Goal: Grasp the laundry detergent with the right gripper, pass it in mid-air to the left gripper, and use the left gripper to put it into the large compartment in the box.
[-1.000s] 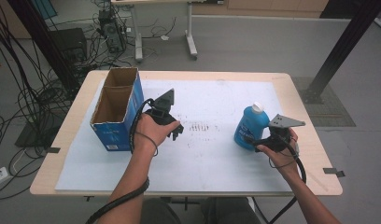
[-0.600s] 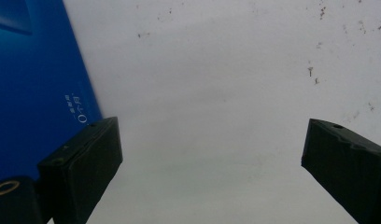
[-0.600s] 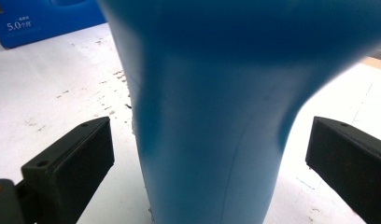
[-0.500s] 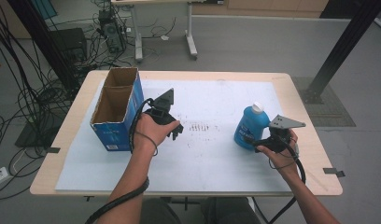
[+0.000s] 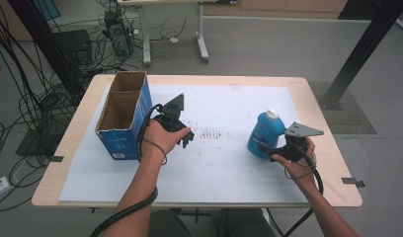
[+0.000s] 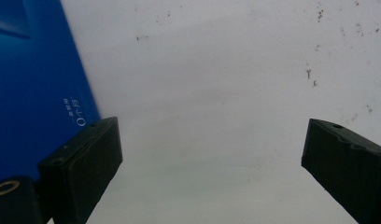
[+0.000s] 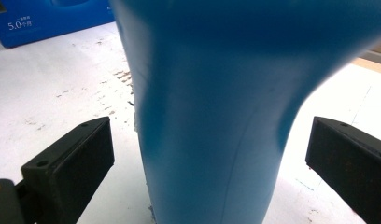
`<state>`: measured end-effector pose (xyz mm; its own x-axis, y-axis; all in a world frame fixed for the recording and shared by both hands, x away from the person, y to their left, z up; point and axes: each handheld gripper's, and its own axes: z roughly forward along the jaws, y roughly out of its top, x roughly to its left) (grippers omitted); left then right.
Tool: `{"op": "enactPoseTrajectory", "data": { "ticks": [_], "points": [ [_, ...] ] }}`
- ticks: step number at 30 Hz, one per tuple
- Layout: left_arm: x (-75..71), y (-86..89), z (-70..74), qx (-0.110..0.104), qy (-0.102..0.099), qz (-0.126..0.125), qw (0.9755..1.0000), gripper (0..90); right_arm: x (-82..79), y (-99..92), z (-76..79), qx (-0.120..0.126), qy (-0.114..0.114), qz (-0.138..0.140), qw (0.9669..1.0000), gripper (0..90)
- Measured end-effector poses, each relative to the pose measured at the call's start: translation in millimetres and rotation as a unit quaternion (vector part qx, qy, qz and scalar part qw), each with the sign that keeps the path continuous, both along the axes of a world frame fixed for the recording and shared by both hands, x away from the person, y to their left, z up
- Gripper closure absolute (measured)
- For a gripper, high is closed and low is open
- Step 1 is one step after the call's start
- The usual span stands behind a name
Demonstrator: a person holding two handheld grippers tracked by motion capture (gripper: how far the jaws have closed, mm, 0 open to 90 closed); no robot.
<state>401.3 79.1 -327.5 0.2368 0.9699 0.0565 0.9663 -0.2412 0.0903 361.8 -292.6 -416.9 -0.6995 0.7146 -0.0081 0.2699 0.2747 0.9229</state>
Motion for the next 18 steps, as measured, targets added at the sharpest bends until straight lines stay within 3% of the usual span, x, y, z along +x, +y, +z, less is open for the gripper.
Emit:
{"op": "enactPoseTrajectory", "data": {
  "ticks": [18],
  "points": [
    [0.3,-0.7,1.2,0.002,0.000,-0.002,1.0000,5.5,-1.1,0.6,-2.7,0.005,-0.003,0.001,1.0000,0.9]
  ]
}}
